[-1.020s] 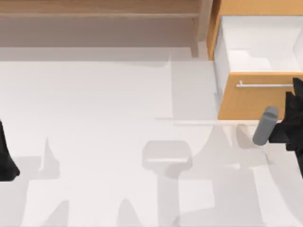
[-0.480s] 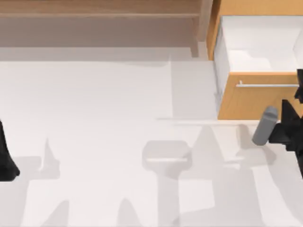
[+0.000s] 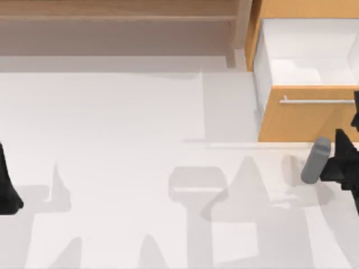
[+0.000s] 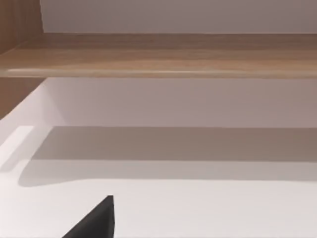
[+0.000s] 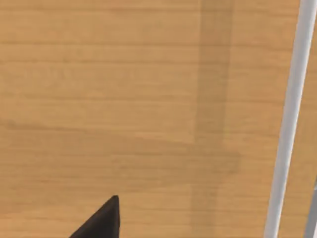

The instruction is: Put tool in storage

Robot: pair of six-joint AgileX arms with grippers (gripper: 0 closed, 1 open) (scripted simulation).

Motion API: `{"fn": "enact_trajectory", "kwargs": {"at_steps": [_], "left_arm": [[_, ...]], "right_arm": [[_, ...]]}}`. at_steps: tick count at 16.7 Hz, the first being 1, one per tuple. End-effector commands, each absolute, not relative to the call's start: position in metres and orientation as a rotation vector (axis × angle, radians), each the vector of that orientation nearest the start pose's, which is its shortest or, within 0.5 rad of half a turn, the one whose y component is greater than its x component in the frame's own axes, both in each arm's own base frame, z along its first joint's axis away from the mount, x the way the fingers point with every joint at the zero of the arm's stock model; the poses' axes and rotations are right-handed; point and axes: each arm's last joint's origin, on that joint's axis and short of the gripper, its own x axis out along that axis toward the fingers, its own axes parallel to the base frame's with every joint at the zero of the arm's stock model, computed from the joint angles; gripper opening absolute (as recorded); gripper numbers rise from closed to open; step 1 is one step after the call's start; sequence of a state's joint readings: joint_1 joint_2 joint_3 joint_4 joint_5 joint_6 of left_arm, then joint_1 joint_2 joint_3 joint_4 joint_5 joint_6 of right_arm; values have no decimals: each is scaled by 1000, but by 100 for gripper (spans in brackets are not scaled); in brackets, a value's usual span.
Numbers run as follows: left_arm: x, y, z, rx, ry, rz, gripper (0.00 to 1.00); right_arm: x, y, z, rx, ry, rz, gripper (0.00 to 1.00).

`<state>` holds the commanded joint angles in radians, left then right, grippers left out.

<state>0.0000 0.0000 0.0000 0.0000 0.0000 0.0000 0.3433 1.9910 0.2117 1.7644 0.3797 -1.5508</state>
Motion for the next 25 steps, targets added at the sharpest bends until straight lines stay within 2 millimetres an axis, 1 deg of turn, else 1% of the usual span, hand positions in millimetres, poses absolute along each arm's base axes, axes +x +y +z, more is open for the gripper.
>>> {"fn": "enact_trajectory", "kwargs": {"at_steps": [4,5,8,10,13,17,21,25], "left_arm": [[106,-1,160,0,0,0,100],[106,-1,160,0,0,0,100],[106,-1,160,0,0,0,100],[106,-1,160,0,0,0,100],[106,-1,160,0,0,0,100],[106,-1,160,0,0,0,100],[106,-1,160,0,0,0,100],[106,-1,160,0,0,0,100]], "right_arm": [[223,70,87,-1569,17,-4,100],[223,69,74,-1593,72,47,100],[224,65,78,-1588,85,24,100],[228,56,85,-1578,126,-23,100],[237,33,98,-1554,243,-109,100],[256,-4,113,-1502,471,-162,100],[276,-39,122,-1397,746,-75,100],[286,-71,136,-1193,1019,65,100]]}}
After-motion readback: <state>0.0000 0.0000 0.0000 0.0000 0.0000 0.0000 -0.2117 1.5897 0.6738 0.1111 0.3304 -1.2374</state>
